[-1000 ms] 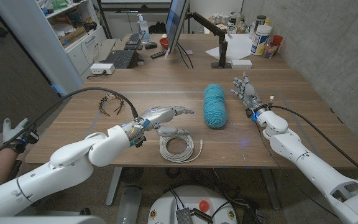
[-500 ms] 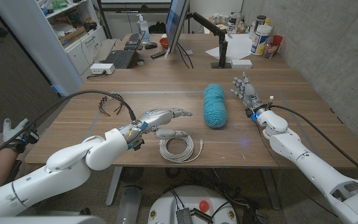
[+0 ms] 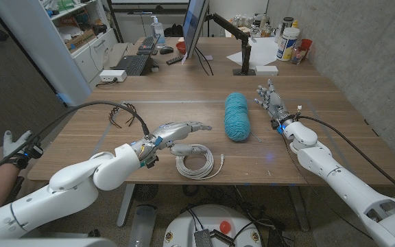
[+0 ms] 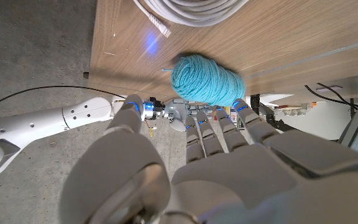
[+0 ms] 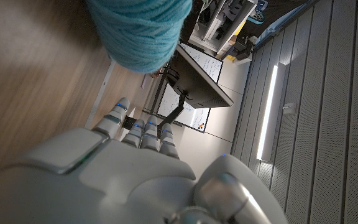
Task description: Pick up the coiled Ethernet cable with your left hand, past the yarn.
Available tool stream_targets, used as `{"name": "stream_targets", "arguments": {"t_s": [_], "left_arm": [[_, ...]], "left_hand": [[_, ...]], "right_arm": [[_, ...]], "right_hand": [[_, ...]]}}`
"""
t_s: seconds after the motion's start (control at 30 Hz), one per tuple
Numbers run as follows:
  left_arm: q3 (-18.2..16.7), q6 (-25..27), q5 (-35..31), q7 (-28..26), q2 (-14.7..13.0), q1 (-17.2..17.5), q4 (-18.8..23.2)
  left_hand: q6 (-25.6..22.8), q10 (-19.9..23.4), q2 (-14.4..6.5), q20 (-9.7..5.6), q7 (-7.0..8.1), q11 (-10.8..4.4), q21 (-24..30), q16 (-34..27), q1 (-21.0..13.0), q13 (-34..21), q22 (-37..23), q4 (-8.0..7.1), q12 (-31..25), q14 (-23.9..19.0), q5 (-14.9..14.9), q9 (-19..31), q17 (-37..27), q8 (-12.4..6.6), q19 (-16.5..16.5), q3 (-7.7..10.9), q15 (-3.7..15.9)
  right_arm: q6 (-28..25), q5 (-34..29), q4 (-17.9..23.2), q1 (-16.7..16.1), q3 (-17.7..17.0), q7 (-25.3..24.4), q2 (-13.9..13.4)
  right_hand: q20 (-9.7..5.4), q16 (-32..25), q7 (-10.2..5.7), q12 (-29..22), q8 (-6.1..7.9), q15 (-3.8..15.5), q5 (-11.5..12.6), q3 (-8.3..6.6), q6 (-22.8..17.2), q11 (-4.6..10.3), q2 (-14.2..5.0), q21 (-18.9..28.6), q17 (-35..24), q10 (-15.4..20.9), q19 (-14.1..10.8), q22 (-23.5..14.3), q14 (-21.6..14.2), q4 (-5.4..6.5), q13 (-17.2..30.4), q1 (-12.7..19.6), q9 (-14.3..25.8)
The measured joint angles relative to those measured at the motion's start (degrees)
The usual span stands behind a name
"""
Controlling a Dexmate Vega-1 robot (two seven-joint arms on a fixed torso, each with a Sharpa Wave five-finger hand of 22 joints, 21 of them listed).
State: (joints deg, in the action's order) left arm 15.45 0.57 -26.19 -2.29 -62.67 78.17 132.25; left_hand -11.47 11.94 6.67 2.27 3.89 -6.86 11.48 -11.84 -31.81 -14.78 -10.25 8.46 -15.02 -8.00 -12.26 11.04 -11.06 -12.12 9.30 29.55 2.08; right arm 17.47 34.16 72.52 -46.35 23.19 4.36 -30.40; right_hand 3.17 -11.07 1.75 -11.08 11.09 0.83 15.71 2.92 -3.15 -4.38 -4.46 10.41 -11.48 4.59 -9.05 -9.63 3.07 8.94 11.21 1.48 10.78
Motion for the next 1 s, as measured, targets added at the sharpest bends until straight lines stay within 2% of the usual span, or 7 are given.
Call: {"name": "stream_targets", "arguments": {"t_s": [0.13,0.57,0.8,1.0], "left_arm": [[-0.2,0.0,0.0,0.0,-0.1,0.4,0.3],[-1.5,0.7,-1.2,0.0,-0.7,2.3,1.2],[-3.0,1.4,-1.4,0.4,-1.5,4.0,2.3],[-4.9,2.2,-1.5,1.0,-2.2,6.1,3.5]], "left_hand": [[2.6,0.0,-0.2,0.0,0.11,0.0,0.0,0.0,-0.2,0.0,0.0,0.0,0.0,0.0,0.0,0.0,0.0,1.11,0.0,0.0,0.0],[1.4,-0.5,-0.4,0.0,0.21,-0.52,0.0,0.0,-0.4,-0.3,0.0,0.25,0.2,0.0,0.0,0.3,0.0,0.64,0.0,-0.25,0.0],[0.6,-0.5,-0.4,0.0,0.23,-0.52,0.0,0.0,-0.4,-0.3,0.0,0.25,0.2,0.0,0.0,0.6,0.0,-0.24,0.0,-0.24,0.0],[-2.9,-0.3,-0.4,0.0,-0.04,-0.3,0.0,0.0,-0.4,-0.3,0.0,0.24,0.2,0.0,0.0,0.8,0.0,-1.58,0.0,-0.24,0.0]], "right_arm": [[0.0,0.0,0.0,0.0,0.0,0.0,0.0],[0.0,0.0,0.0,0.0,0.0,-0.1,0.0],[0.0,0.1,0.1,0.0,-0.1,-0.2,0.0],[-0.2,0.1,0.2,-0.1,-0.1,-0.2,0.0]], "right_hand": [[0.0,0.0,0.0,0.0,0.0,0.0,0.0,0.0,0.0,0.0,0.0,0.0,0.0,0.0,0.0,0.0,0.0,0.0,0.0,0.0,0.0],[0.0,0.0,0.0,0.0,0.0,0.0,0.0,0.0,0.0,0.0,0.0,0.0,0.0,0.0,0.0,0.0,0.0,0.0,0.0,0.0,0.0],[0.0,0.0,0.0,0.0,0.0,0.0,0.0,-0.01,0.0,0.0,0.0,0.0,0.0,0.0,0.0,0.0,0.0,0.0,0.0,0.0,0.0],[0.0,0.0,0.0,0.0,0.0,0.0,0.0,-0.01,0.0,0.0,0.0,0.0,0.0,0.0,0.0,0.0,0.0,0.0,0.0,0.0,0.0]]}}
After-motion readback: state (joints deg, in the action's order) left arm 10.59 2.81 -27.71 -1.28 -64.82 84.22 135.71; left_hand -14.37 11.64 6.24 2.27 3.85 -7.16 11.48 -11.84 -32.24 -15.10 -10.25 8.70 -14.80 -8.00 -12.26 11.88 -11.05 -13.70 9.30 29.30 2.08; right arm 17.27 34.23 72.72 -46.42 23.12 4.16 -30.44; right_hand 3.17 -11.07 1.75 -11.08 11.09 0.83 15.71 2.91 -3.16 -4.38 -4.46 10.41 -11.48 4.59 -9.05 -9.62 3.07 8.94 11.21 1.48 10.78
